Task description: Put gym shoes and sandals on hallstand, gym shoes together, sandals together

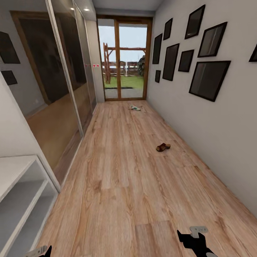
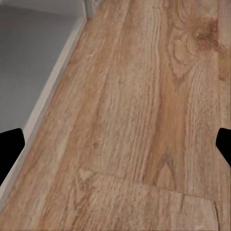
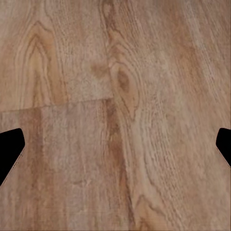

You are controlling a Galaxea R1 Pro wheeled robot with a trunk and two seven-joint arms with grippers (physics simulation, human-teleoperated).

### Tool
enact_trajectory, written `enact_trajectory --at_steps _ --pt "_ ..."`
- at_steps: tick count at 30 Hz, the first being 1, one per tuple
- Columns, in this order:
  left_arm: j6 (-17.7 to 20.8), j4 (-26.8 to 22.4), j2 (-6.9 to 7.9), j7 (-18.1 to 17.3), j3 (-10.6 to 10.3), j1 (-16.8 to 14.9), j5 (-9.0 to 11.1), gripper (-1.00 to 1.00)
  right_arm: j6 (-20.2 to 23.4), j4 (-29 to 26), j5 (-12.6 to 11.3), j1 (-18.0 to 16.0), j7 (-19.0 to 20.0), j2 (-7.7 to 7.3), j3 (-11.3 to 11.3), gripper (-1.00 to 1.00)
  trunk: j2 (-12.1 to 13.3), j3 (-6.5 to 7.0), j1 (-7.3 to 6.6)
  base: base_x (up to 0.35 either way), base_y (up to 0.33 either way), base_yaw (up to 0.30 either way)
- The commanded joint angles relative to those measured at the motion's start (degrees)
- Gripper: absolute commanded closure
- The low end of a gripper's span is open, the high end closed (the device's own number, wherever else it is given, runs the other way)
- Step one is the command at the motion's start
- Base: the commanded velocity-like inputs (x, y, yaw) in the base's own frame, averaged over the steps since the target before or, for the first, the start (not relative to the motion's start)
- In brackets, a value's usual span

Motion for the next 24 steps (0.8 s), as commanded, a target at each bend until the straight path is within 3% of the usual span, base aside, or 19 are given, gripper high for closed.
enact_trajectory --at_steps 1,24 --pt "0.0 0.1 -0.01 -0.6 0.2 -0.1 0.6 -1.0 -0.2 0.1 -0.6 0.0 0.4 -0.02 0.3 -1.0 0.0 -0.05 0.03 0.341 0.0 0.0" --pt "0.1 0.1 -1.24 -0.8 -0.4 0.0 -1.3 -1.0 -0.2 0.1 -0.6 0.0 0.4 -0.02 0.3 -1.0 0.0 -0.05 0.03 0.341 0.0 0.0"
